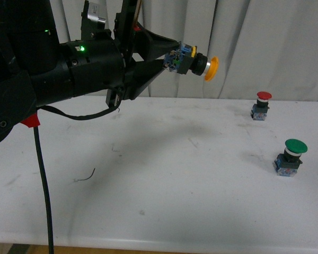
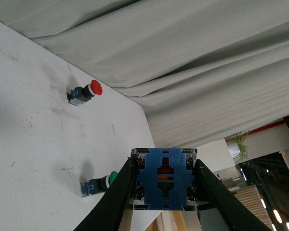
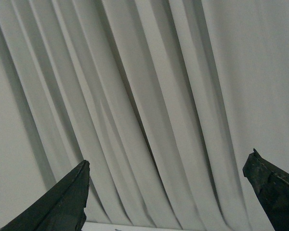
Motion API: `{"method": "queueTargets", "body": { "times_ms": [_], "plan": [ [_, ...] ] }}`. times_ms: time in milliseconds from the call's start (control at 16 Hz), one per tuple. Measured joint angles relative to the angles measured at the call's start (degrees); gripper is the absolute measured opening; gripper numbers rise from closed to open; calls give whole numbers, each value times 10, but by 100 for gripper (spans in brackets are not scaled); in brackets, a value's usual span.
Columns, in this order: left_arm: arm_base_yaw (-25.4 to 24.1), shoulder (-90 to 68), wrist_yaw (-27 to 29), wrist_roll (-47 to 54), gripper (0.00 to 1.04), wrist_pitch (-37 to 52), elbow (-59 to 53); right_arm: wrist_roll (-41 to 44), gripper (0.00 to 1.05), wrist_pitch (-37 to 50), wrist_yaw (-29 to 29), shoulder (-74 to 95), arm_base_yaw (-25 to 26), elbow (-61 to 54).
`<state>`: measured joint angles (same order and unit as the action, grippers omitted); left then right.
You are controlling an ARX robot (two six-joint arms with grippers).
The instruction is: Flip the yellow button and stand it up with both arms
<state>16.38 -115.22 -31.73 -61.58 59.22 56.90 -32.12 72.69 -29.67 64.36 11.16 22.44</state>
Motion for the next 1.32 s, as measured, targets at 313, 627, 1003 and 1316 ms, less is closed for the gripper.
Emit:
{"method": "queueTargets", "body": {
  "times_ms": [313, 627, 1003, 1316],
  "plan": [
    [-16, 0, 2, -28, 30, 46, 2, -382, 98, 7, 44, 441, -83, 202],
    [-15, 0, -3, -29, 30, 45, 3, -547, 98, 9, 74, 519, -179, 264],
    [-8, 0, -2, -29, 30, 47, 4, -584, 98, 10, 107, 547, -239, 317],
    [-7, 0, -2, -29, 30, 47, 4, -591, 98, 10, 119, 565, -275, 320]
  ]
}}
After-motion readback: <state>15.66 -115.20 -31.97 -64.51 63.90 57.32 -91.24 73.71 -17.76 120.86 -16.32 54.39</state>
